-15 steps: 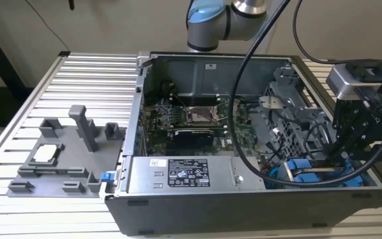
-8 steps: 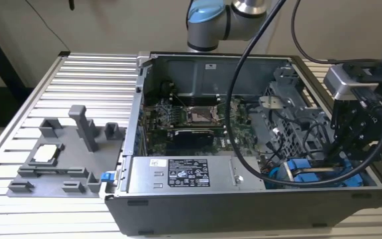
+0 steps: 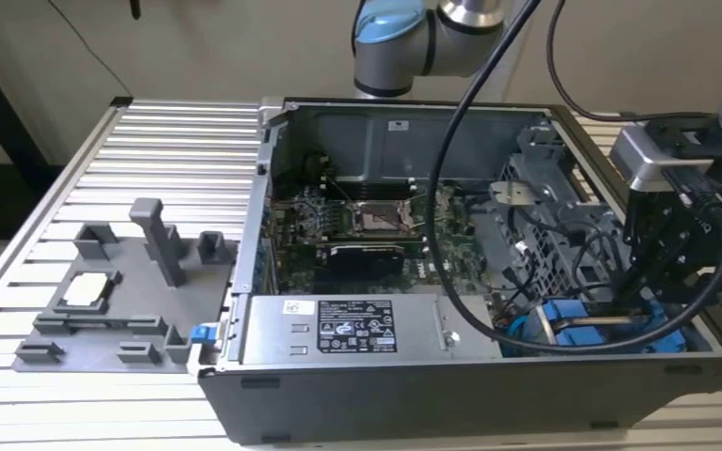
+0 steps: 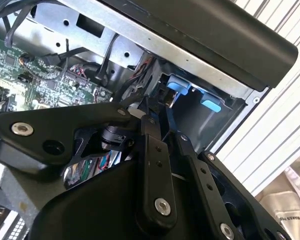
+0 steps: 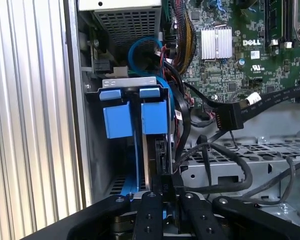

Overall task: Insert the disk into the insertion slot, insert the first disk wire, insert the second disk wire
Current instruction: 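Insert the first disk wire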

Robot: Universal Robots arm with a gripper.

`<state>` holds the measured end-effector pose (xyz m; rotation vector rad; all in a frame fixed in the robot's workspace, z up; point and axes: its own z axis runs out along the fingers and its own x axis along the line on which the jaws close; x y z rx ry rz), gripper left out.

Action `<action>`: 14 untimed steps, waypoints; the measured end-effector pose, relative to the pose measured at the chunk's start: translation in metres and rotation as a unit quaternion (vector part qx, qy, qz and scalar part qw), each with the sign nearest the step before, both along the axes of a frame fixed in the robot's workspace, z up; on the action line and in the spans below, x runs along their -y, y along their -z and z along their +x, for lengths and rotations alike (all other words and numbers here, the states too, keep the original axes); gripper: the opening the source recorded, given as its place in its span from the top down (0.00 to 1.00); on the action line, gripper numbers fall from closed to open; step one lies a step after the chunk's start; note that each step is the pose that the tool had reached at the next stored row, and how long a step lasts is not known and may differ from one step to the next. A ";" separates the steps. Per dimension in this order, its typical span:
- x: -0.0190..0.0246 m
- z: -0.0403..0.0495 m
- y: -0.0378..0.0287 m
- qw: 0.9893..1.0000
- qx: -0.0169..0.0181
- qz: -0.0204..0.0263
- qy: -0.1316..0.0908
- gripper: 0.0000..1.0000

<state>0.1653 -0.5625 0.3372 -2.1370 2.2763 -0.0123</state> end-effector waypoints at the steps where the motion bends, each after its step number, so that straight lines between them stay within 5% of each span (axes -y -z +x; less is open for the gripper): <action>1: 0.0000 0.0000 0.0006 1.000 0.000 0.000 -0.001 0.81; 14: 0.0001 0.0002 -0.0013 1.000 -0.002 0.001 -0.002 0.81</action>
